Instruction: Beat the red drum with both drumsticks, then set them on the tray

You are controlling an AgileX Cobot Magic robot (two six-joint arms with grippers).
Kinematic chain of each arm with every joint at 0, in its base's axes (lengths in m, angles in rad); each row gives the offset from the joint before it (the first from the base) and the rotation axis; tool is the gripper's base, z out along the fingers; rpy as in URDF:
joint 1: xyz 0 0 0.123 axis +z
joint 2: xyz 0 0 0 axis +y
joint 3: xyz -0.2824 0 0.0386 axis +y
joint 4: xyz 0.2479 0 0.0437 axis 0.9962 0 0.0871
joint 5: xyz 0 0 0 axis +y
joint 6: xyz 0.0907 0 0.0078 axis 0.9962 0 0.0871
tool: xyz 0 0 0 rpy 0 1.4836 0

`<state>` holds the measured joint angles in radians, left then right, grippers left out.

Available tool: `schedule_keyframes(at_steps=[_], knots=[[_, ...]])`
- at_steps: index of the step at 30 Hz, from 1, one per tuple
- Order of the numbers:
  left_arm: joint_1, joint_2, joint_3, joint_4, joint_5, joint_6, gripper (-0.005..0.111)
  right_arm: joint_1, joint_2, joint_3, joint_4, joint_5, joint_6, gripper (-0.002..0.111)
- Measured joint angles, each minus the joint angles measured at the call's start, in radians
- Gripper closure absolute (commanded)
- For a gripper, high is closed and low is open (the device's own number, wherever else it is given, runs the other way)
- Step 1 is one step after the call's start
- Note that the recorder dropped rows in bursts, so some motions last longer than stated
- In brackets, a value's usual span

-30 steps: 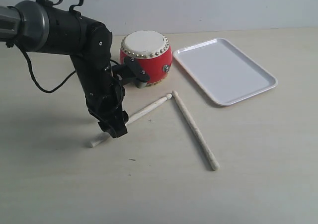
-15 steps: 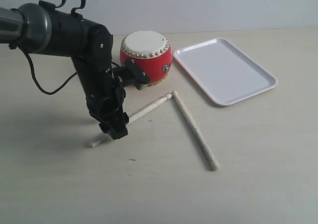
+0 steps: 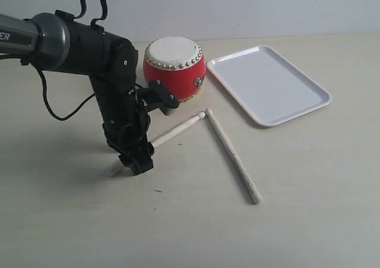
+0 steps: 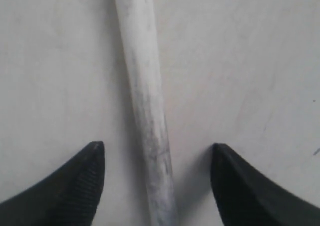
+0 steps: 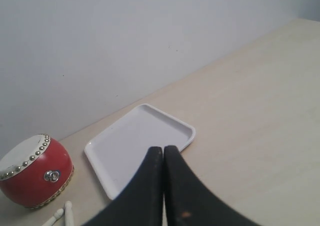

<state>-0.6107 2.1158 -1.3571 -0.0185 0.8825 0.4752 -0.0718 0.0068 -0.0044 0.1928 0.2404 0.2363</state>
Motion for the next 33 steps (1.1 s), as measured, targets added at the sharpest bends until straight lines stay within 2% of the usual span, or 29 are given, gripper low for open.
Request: schedule_keyframes(at_steps=[2, 4, 10, 12, 25, 28, 33], knots=[[0.000, 0.002, -0.003, 0.000, 0.003, 0.000, 0.049, 0.000, 0.000, 0.000, 0.000, 0.000, 0.000, 0.108], [0.000, 0.002, -0.004, -0.003, 0.003, -0.002, 0.058, 0.000, 0.000, 0.000, 0.000, 0.000, 0.000, 0.108], [0.000, 0.003, -0.005, -0.007, 0.004, -0.002, 0.097, 0.000, 0.000, 0.000, 0.000, 0.000, 0.000, 0.108], [0.000, 0.004, -0.006, -0.005, 0.004, -0.002, 0.107, 0.000, 0.000, 0.000, 0.000, 0.000, 0.000, 0.108], [0.000, -0.023, -0.006, 0.019, 0.004, -0.044, 0.107, 0.000, 0.000, 0.000, 0.000, -0.006, 0.000, 0.108], [0.000, -0.077, -0.006, 0.073, 0.002, -0.119, 0.107, 0.000, 0.000, 0.000, 0.022, -0.034, 0.000, 0.108], [0.000, -0.210, -0.006, 0.207, -0.019, -0.359, 0.107, 0.000, 0.000, 0.000, 0.181, -0.183, 0.000, 0.108]])
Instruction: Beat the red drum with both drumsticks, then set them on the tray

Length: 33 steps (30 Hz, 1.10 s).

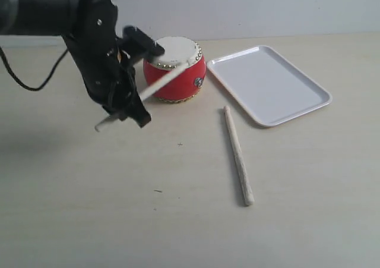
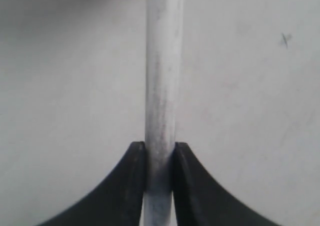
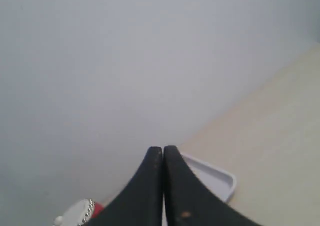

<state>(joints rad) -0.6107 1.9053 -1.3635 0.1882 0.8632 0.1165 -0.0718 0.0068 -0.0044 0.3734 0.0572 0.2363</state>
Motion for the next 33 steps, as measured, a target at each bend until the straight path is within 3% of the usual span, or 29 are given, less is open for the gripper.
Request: schedule_keyframes(at_steps=[5, 13, 17, 23, 28, 33], knots=[[0.000, -0.149, 0.005, 0.027, -0.061, -0.141, 0.107, 0.000, -0.001, -0.071, 0.029, -0.057, -0.002, 0.108], [0.000, -0.330, 0.089, -0.008, -0.182, -0.164, 0.107, 0.000, 0.278, -0.466, 0.034, 0.075, -0.163, 0.108], [0.000, -0.377, 0.154, -0.006, -0.246, -0.156, 0.107, 0.000, 0.584, -0.716, 0.041, 0.297, -0.280, 0.108], [0.000, -0.383, 0.198, 0.007, -0.299, -0.150, 0.107, 0.015, 1.059, -1.035, 0.055, 0.770, -0.407, 0.108], [0.012, -0.383, 0.200, 0.017, -0.308, -0.150, 0.107, 0.183, 1.380, -1.145, 0.082, 1.075, -0.471, 0.108], [0.067, -0.383, 0.200, 0.020, -0.300, -0.154, 0.107, 0.415, 1.557, -1.151, -0.029, 1.016, -0.385, 0.108]])
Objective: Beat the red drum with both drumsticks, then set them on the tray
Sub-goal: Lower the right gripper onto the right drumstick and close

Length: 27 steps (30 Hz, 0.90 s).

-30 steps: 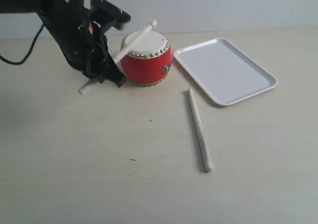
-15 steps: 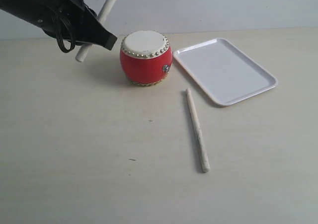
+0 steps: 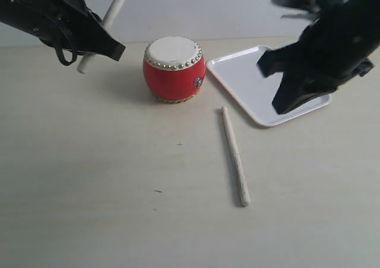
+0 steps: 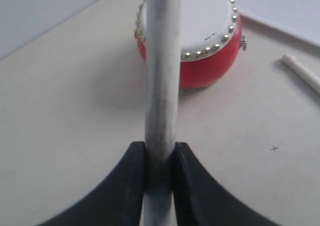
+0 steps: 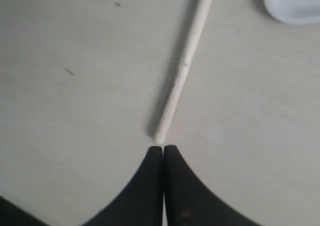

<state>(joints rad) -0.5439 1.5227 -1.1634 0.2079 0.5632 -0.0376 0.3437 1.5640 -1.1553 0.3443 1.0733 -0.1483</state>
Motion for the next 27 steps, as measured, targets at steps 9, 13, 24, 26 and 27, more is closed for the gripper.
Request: schedule_keyframes(at_steps=[9, 13, 24, 26, 27], knots=[[0.099, 0.000, 0.029, 0.002, 0.009, -0.018, 0.107, 0.147, 0.271, -0.028, -0.195, -0.109, 0.220, 0.108], [0.103, 0.000, 0.032, -0.012, -0.009, -0.018, 0.107, 0.186, 0.328, -0.040, -0.205, -0.113, 0.239, 0.108], [0.103, 0.000, 0.035, -0.025, -0.020, -0.018, 0.107, 0.248, 0.371, -0.044, -0.334, -0.189, 0.380, 0.067], [0.103, 0.000, 0.035, -0.025, -0.020, -0.018, 0.107, 0.248, 0.372, -0.044, -0.334, -0.203, 0.384, 0.067], [0.103, 0.000, 0.035, -0.027, -0.020, -0.018, 0.107, 0.248, 0.375, -0.044, -0.334, -0.207, 0.394, 0.068]])
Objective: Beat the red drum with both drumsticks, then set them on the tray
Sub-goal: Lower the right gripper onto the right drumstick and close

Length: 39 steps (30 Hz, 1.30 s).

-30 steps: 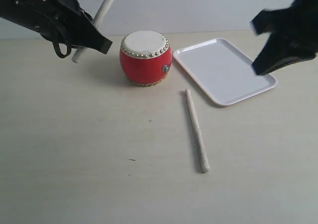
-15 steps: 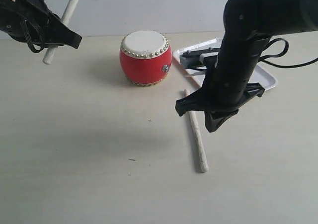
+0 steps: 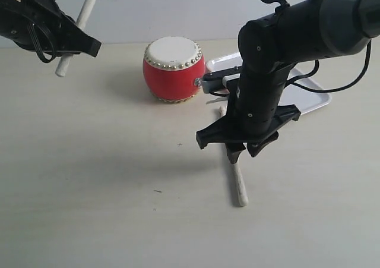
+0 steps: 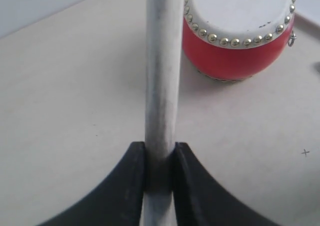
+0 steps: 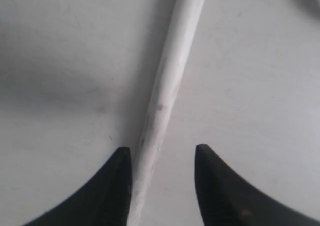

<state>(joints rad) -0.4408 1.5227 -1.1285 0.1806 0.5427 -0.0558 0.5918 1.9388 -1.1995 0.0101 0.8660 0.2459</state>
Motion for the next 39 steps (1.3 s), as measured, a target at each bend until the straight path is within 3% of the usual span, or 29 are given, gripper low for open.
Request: schedule_keyframes(at_steps=[16, 23, 37, 39], knots=[[0.000, 0.000, 0.004, -0.006, 0.004, 0.000, 0.107, 0.000, 0.076, 0.000, 0.017, -0.041, 0.053, 0.069], [0.000, 0.000, 0.004, -0.016, 0.004, 0.000, 0.107, 0.000, 0.086, 0.000, 0.017, -0.034, 0.054, 0.078], [0.000, 0.000, 0.004, -0.026, 0.004, 0.000, 0.107, 0.000, 0.099, 0.000, 0.017, -0.021, 0.056, 0.079], [0.000, 0.000, 0.004, -0.027, 0.004, 0.000, 0.107, 0.000, 0.102, -0.002, 0.015, -0.015, 0.056, 0.086]])
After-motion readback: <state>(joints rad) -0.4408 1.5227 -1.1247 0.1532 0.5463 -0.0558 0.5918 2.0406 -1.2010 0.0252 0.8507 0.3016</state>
